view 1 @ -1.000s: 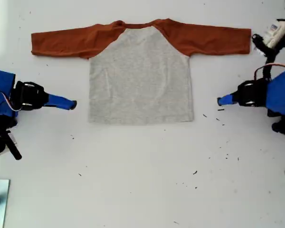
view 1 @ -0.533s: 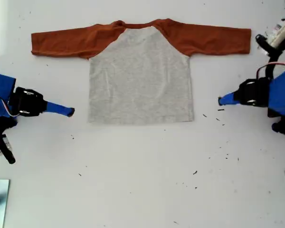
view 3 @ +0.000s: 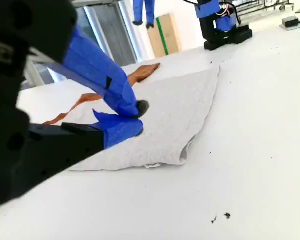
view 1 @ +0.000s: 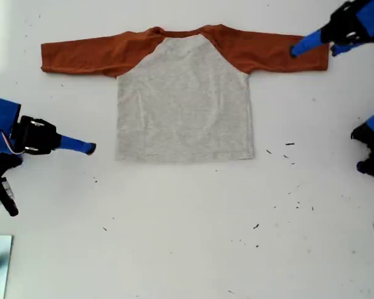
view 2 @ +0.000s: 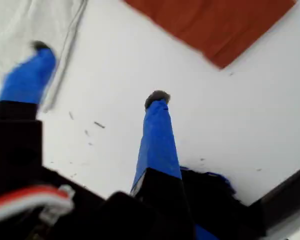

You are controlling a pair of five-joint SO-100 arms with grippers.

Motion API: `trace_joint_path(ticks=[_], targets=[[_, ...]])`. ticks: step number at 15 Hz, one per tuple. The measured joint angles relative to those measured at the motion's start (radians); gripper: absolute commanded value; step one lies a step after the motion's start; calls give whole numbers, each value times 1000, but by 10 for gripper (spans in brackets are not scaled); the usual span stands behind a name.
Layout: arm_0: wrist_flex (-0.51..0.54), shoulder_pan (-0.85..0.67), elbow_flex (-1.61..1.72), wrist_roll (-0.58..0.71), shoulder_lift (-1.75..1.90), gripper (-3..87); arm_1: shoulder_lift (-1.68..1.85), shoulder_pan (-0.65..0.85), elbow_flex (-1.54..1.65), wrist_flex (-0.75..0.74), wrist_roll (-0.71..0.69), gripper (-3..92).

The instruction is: Fold t shirt

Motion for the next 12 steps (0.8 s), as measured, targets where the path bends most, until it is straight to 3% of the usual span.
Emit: trace_joint_path(ticks=[5, 9, 11, 12], targets=[[0, 2, 0, 0, 0, -3, -189, 307, -35, -195, -253, 414], [0, 2, 0, 0, 0, -3, -388, 350, 138, -522, -328, 397], [0, 2, 0, 0, 0, -3, -477, 347, 213, -664, -359, 310], [0, 2, 0, 0, 0, -3, -486, 344, 236, -709, -373, 205]])
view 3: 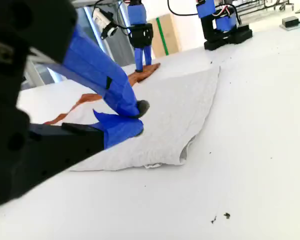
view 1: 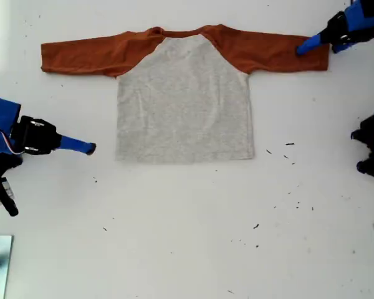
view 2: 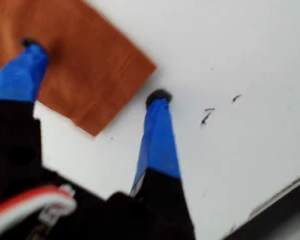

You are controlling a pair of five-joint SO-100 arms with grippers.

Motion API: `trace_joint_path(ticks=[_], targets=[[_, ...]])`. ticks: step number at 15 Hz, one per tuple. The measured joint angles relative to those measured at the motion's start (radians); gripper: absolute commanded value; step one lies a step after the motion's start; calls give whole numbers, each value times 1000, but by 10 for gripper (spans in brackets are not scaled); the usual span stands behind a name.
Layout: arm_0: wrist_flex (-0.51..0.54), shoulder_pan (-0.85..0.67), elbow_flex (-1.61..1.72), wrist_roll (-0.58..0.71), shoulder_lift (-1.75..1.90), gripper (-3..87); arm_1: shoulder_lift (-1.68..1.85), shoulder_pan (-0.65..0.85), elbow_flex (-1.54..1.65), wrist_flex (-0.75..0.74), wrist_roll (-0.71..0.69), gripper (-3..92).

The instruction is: Fold t shirt

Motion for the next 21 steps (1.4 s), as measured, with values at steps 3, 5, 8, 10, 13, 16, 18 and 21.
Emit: trace_joint_path(ticks=[3, 5, 8, 10, 13, 16, 18, 21], targets=[[0, 0, 0, 0, 0, -3, 0, -3, 23, -52, -28, 36], [0, 0, 0, 0, 0, -3, 18, -20, 26, -66, -31, 35], [0, 0, 0, 0, 0, -3, 120, -91, 20, 18, -5, 35], [0, 0, 0, 0, 0, -3, 196, -233, -114, 179, 75, 35], [0, 0, 0, 0, 0, -3, 190, -638, -535, 445, 302, 289], [0, 0, 0, 0, 0, -3, 32, -1097, -988, 494, 405, 296], [0, 0, 0, 0, 0, -3, 114, -1103, -1025, 509, 426, 286], [0, 0, 0, 0, 0, 26, 279, -982, -736, 580, 479, 79]])
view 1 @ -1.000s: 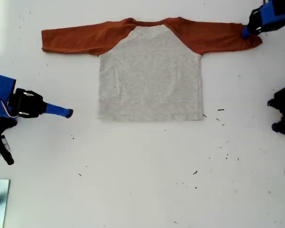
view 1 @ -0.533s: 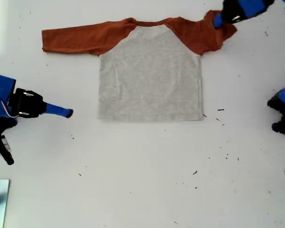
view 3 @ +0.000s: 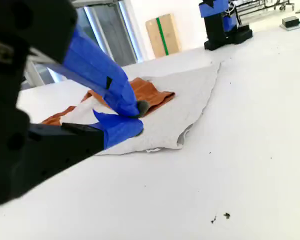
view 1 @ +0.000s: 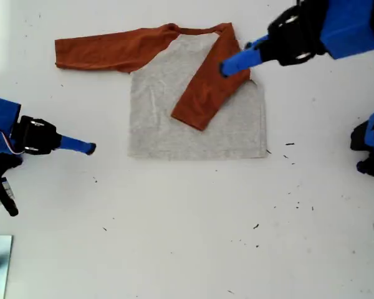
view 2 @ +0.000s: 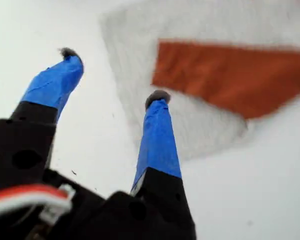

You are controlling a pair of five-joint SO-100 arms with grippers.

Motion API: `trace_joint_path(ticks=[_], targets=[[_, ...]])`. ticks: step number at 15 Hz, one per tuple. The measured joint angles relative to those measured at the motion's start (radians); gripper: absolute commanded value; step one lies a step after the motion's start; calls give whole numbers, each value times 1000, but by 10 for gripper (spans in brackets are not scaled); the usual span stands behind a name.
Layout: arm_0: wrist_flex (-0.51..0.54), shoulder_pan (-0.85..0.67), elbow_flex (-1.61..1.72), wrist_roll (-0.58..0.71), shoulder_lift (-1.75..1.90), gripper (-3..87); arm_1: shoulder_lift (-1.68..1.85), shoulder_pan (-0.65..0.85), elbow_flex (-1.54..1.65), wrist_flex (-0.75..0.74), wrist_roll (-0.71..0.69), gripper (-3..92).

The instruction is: Fold t shirt

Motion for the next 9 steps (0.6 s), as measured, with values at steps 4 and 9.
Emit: trace_joint_path(ticks=[4, 9], targets=[[0, -15, 0, -21, 0, -2, 152, 103, 738, -206, 72, 37], [-6, -15, -2, -359, -11, -3, 397, 138, 1325, -426, 150, 36]])
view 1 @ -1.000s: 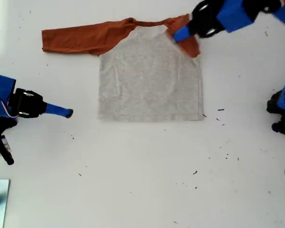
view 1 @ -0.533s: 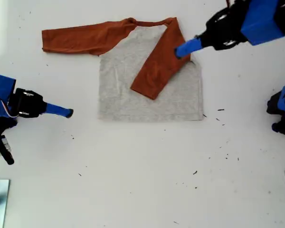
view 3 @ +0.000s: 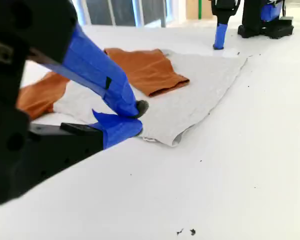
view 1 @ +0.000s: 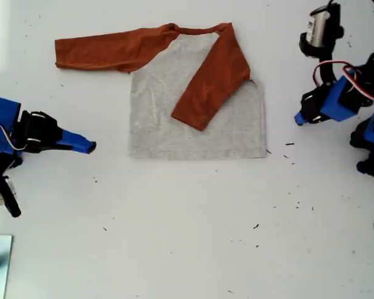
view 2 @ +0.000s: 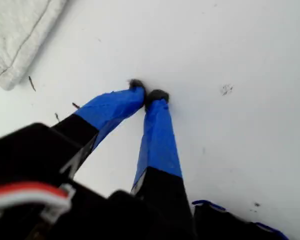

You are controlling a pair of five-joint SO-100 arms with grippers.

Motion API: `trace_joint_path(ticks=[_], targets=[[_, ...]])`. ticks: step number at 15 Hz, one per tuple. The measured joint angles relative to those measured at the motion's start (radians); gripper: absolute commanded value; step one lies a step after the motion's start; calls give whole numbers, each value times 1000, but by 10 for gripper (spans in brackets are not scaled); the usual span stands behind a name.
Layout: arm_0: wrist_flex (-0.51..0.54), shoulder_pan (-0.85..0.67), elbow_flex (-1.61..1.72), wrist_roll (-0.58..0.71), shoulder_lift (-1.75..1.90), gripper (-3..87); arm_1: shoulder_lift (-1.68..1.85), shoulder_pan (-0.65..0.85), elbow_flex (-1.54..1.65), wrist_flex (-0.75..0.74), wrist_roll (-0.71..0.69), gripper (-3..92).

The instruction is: Fold t shirt

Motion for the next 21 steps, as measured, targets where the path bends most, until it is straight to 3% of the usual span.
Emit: trace_joint_path(ticks=[3, 5, 7, 9, 10, 12, 14, 17, 21], targets=[[58, 0, -238, -201, -321, -3, 3, 0, 87, -91, -3, 35], [198, -31, -617, -279, -724, -3, 9, 3, 110, -109, -3, 35], [454, -186, -1002, -242, -1048, -3, 29, 8, 126, -109, -3, 35], [551, -465, -1180, -34, -1180, 36, 72, 8, 150, -109, -3, 35], [551, -626, -1192, 87, -1213, 156, 107, 8, 169, -109, -3, 35], [543, -902, -1223, 270, -1275, 298, 233, 8, 227, -109, 8, 35], [531, -1012, -1269, 414, -1313, 302, 382, 8, 285, -83, 20, 35], [508, -1111, -1281, 486, -1382, 290, 463, 8, 301, -60, 23, 35], [279, -1227, -1129, 512, -1534, 269, 469, 8, 301, -60, 23, 35]])
